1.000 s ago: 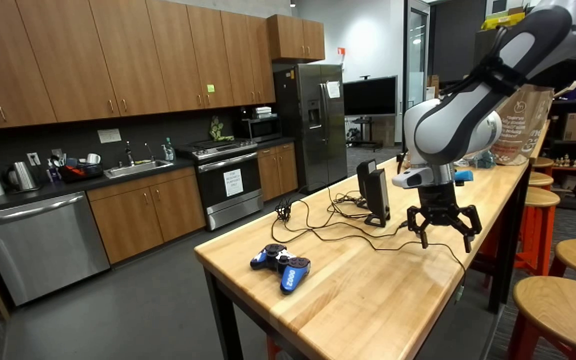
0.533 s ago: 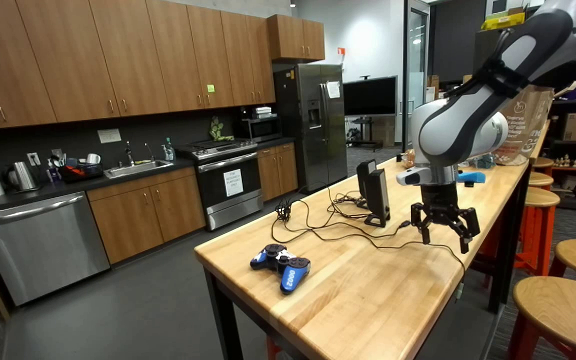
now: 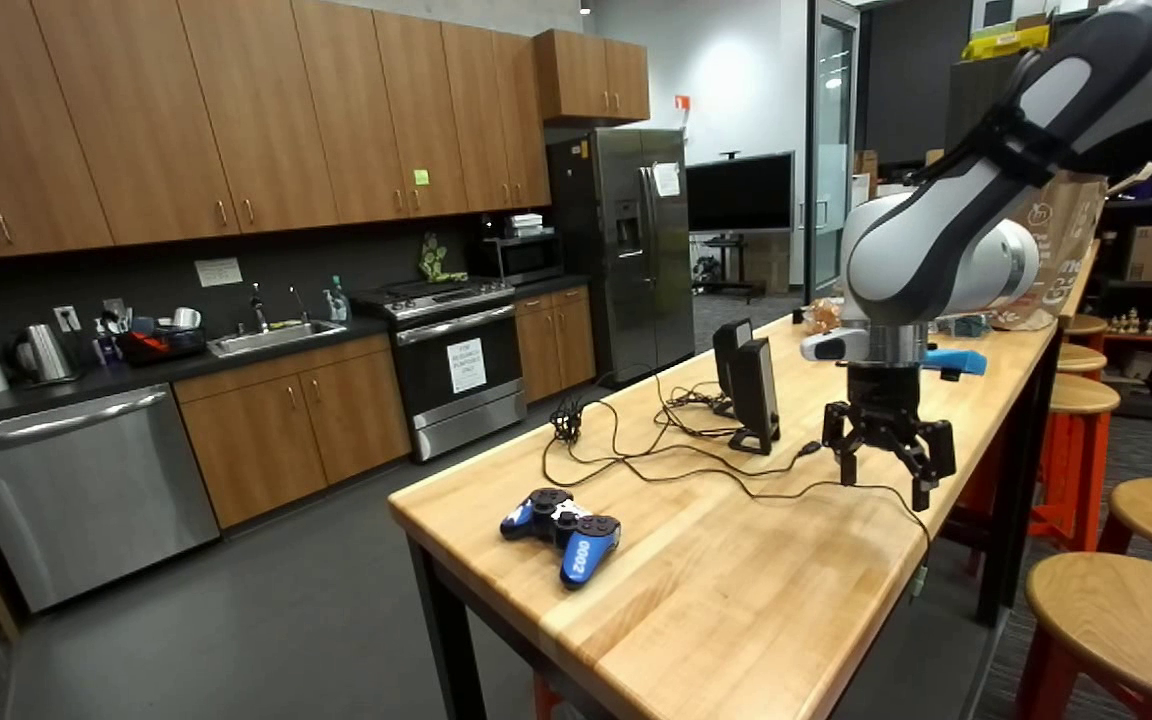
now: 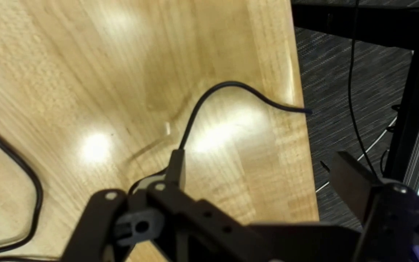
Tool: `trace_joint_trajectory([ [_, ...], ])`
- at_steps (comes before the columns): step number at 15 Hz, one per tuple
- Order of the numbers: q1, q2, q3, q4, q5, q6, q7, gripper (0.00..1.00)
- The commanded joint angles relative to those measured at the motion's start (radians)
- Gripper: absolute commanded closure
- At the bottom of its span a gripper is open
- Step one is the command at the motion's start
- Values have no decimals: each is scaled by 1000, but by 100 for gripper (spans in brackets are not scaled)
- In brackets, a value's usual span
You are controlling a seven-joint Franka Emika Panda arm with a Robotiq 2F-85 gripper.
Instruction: Move the usb and the aux jack and place them in front of the speaker on the left
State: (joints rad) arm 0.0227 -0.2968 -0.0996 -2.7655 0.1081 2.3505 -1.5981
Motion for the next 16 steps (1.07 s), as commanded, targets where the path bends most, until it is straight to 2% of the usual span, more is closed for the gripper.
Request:
trace_joint_trajectory([
  [1,22,-27,-3,-29,22,46,30,0],
  [5,45,-22,-22,-16,67,65,1,0],
  [11,28,8,-15,-9,48,107,55,0],
  [16,-2,52,4,-6,-19,139,192,0],
])
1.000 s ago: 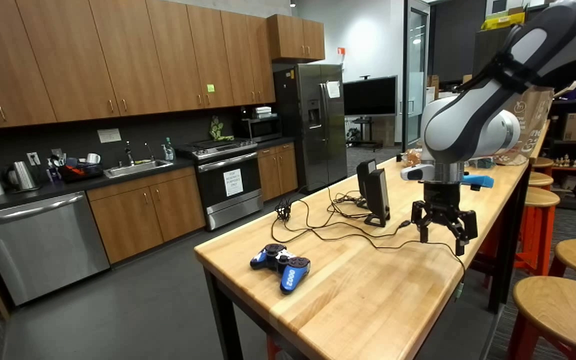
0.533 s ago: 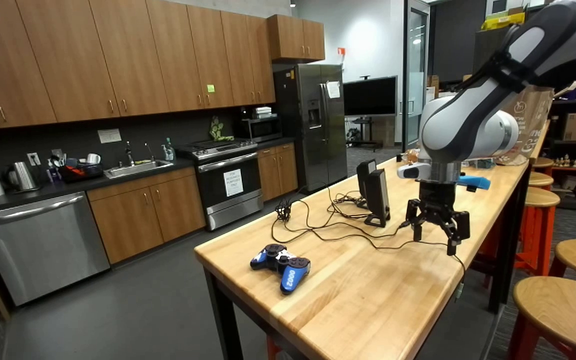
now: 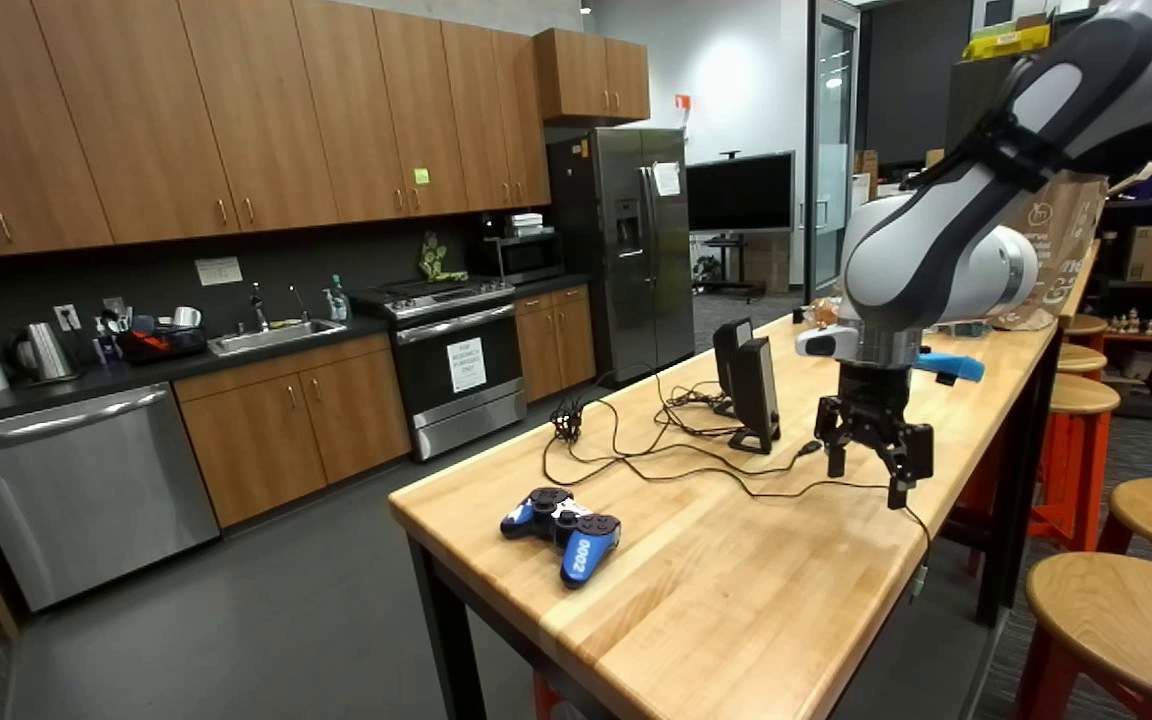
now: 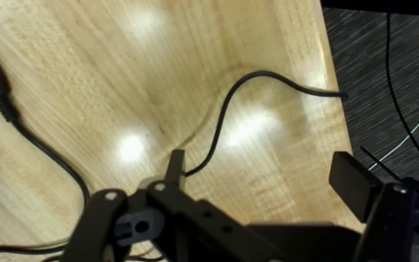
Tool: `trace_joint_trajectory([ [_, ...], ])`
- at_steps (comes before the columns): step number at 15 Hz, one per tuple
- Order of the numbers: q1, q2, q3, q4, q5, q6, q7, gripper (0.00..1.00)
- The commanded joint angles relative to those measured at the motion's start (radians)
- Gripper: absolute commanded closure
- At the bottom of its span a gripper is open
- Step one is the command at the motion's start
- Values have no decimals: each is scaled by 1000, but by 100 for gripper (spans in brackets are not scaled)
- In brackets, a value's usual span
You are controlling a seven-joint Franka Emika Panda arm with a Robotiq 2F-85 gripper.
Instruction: Move the usb and the aux jack and place them in front of the speaker on the left
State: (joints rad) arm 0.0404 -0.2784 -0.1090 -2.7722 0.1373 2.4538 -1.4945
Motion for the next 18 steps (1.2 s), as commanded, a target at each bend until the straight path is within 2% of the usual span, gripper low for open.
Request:
trace_joint_trajectory([
  [1,-21,44,13,0,-60,39,109,0],
  [4,-17,74,8,6,-75,44,143,0],
  [5,-18,81,8,8,-79,44,152,5],
  [6,-18,85,7,11,-79,46,156,27],
  [8,-18,81,5,14,-76,45,167,29],
  [10,-18,75,2,16,-70,51,172,40],
  [17,-36,55,0,22,-91,64,216,96],
  [18,-39,51,0,22,-100,62,225,99],
])
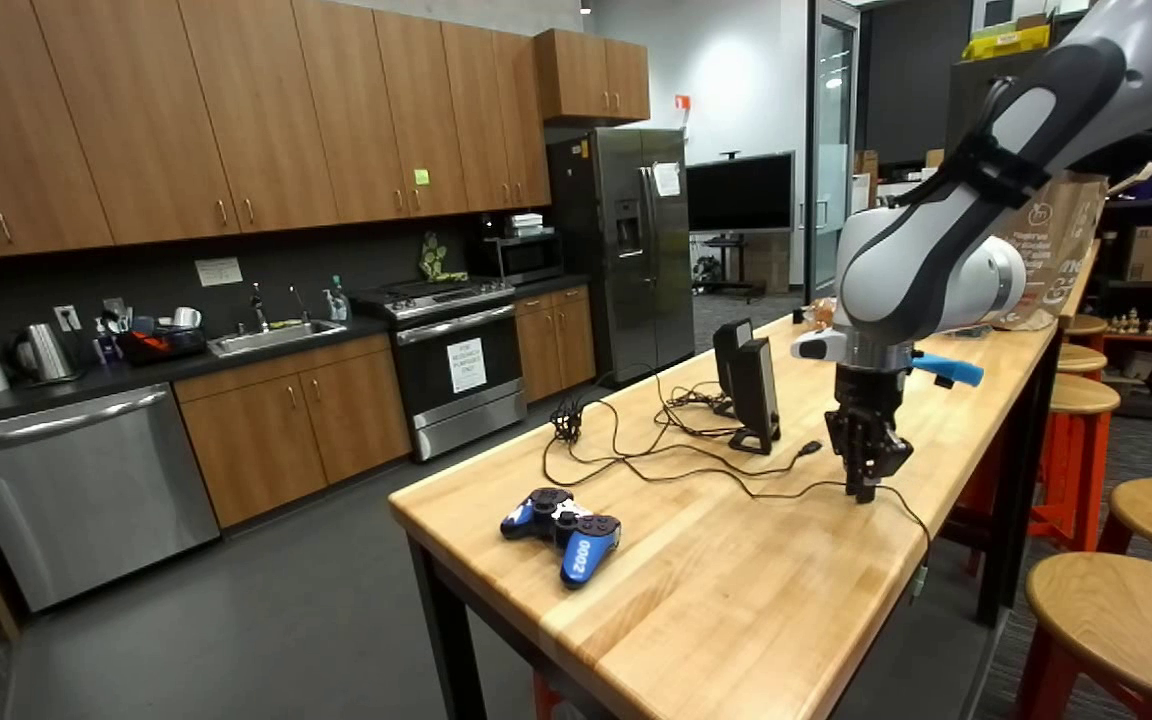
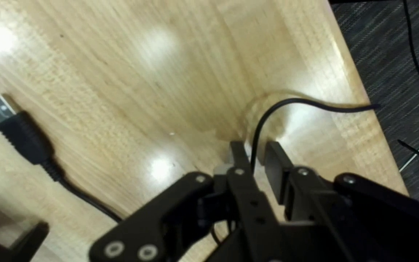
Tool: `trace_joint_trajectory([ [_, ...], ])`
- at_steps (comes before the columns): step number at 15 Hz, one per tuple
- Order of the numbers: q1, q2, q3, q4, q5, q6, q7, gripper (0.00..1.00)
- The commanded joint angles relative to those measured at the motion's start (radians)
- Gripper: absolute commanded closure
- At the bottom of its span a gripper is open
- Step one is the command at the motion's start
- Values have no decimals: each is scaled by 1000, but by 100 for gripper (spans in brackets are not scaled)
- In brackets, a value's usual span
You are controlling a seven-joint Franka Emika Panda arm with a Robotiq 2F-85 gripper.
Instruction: Move the usb and the aux jack and place them in front of the speaker on the left
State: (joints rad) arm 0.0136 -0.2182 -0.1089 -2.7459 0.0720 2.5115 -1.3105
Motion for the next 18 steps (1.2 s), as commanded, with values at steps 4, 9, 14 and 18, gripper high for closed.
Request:
trace_joint_trajectory([
  [4,-30,-32,1,-1,-87,-12,77,99],
  [9,-44,-69,3,51,-167,-72,99,99],
  [14,-48,-79,4,157,-238,-169,99,99],
  [18,-49,-72,2,242,-278,-230,92,99],
])
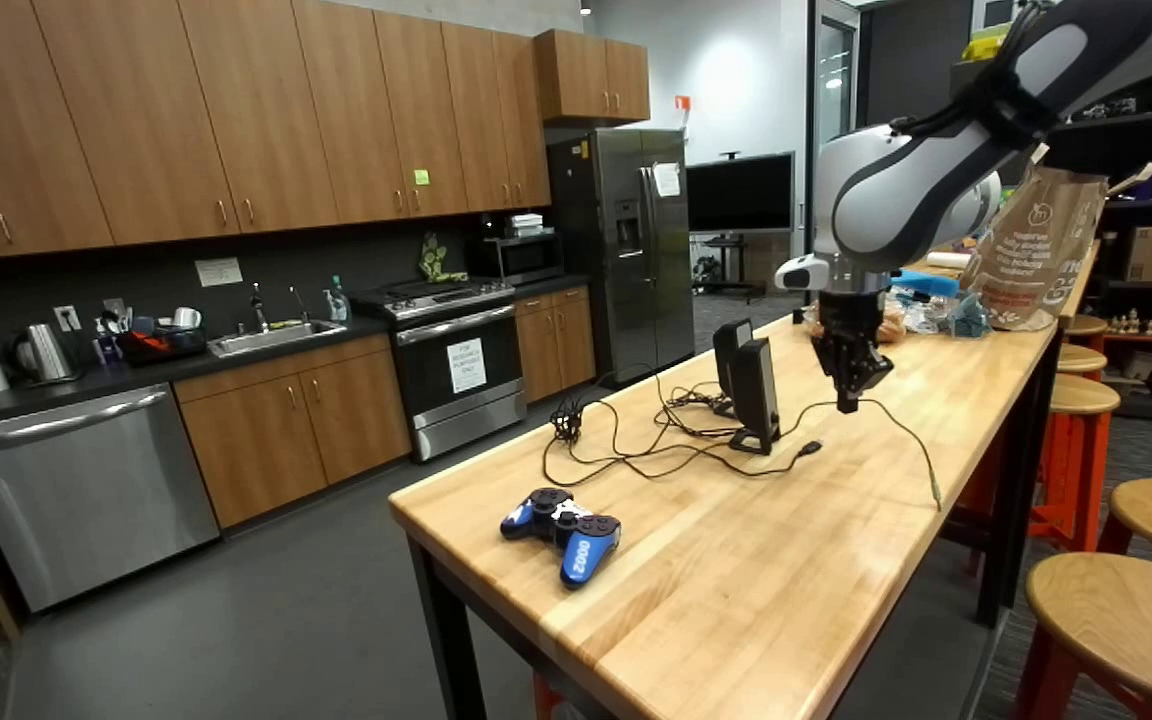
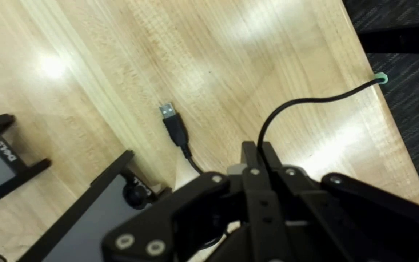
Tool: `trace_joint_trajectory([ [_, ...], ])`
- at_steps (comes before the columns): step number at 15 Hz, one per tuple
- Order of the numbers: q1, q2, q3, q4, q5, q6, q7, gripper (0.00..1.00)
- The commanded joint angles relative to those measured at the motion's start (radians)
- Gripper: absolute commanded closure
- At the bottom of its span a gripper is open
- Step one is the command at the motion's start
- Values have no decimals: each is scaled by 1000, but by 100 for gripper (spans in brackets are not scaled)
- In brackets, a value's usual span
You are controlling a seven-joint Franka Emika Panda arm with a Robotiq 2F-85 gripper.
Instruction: Move the usb and the aux jack and place them in front of the speaker on the left
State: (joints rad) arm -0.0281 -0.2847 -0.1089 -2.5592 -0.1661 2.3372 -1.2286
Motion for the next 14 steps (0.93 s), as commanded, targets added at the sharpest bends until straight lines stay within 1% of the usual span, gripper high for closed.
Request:
trace_joint_trajectory([
  [1,-8,-2,2,74,-48,-65,8,99],
  [8,-13,30,-2,185,-103,-118,0,99],
  [14,-22,97,-8,278,-128,-139,-19,99],
])
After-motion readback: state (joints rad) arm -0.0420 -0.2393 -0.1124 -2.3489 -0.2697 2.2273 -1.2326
